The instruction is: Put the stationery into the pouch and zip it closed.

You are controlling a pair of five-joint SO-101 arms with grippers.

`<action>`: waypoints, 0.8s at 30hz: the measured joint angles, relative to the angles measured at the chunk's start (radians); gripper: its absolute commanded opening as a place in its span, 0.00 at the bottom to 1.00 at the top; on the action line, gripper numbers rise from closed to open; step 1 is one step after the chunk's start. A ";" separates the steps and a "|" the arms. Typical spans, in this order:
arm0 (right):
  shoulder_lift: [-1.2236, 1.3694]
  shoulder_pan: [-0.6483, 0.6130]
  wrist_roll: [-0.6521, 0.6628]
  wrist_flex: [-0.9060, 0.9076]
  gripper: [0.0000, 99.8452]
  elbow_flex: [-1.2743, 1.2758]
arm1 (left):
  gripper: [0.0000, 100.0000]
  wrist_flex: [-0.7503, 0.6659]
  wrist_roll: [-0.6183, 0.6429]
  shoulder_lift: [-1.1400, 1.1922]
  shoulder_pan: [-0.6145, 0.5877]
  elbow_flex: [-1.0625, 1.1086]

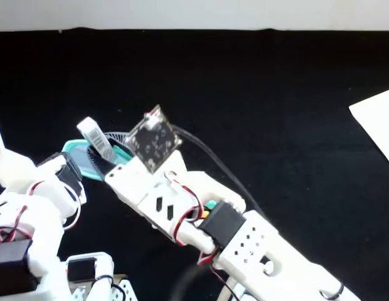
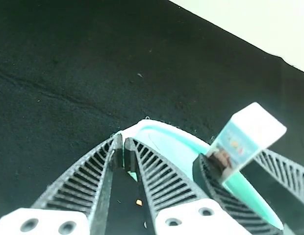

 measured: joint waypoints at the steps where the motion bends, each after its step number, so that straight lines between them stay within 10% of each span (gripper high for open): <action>1: 0.000 0.000 0.018 -0.020 0.01 0.023 | 0.01 0.000 0.000 0.000 0.000 0.000; 9: -0.003 0.000 0.124 -0.109 0.23 0.149 | 0.01 0.000 0.000 0.000 0.000 0.000; 24: 0.003 0.057 0.106 -0.026 0.22 0.051 | 0.01 0.000 0.002 0.000 0.009 0.000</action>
